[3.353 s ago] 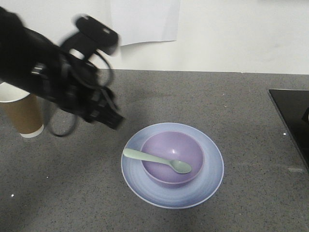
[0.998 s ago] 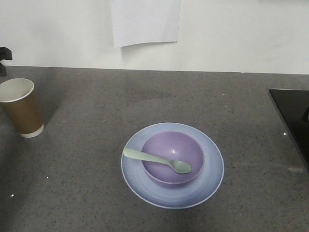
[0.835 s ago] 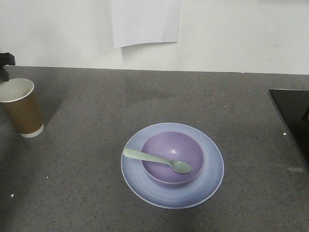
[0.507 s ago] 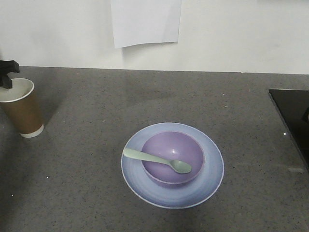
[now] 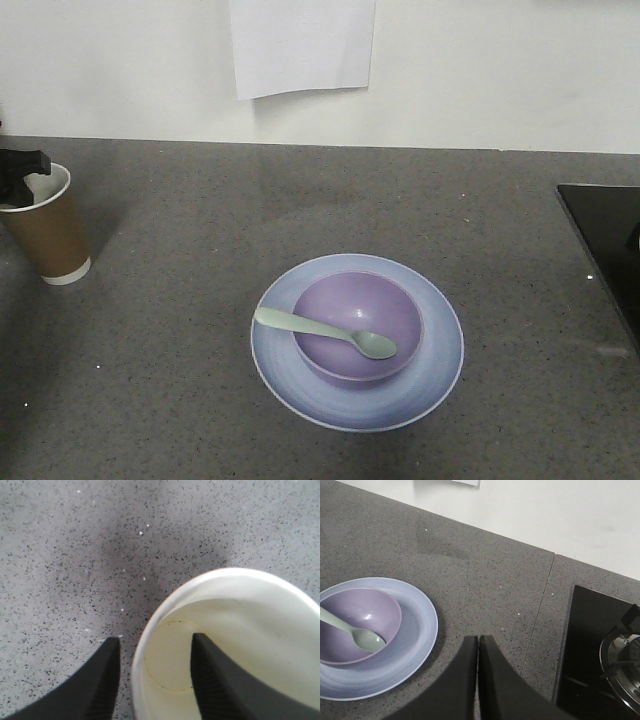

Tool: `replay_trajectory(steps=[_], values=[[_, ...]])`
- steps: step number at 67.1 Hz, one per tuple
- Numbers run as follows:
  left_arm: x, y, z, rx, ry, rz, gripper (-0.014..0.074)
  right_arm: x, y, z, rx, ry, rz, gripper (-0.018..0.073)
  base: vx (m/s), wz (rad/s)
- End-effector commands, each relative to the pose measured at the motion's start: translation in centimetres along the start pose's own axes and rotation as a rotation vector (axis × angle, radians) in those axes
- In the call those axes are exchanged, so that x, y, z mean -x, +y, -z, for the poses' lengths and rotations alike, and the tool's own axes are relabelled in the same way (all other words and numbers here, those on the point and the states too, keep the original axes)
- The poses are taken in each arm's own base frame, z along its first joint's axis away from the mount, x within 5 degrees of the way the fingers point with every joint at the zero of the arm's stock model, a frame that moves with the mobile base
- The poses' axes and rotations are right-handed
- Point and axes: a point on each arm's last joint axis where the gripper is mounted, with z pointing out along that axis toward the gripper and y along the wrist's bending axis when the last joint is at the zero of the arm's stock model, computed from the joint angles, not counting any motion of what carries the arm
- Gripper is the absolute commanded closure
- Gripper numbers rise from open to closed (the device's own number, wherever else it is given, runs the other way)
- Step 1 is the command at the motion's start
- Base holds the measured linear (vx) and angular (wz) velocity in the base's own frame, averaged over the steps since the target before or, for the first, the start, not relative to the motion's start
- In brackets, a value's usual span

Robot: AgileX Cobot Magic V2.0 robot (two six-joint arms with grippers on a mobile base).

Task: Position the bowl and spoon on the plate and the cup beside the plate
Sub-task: 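Grip the cup rim with the left gripper and lift it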

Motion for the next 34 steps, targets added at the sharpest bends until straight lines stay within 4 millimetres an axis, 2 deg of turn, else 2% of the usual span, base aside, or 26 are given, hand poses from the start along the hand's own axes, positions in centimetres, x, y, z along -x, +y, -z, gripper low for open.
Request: replay_trajectory(steps=[1,12,17,23,34], values=[[1.1,-0.4,2.6,-0.015,-0.114,-0.013,0.0371,1.1,-0.2,0.5,-0.023,-0.08,-0.007,0.0562,0.0,0.0],[1.2,-0.4,2.6,-0.014,-0.122,-0.043,0.0596,1.1,-0.2,0.5,-0.023,-0.08,-0.007,0.0562,0.0,0.0],[1.3,-0.5,3.0,-0.024,-0.14,-0.053,0.0605,1.1,-0.2,0.5,-0.023,-0.08,-0.007,0.0562,0.0,0.0],[1.8,-1.4,5.2,-0.082,-0.198,-0.073,0.0604,1.1,-0.2,0.5,-0.023,-0.08,-0.007,0.0562,0.0,0.0],[1.4,-3.7,11.3,-0.278,-0.278,-0.104,0.0604,1.1,-0.2,0.5,-0.021,-0.081,-0.009,0.0562,0.0,0.0]])
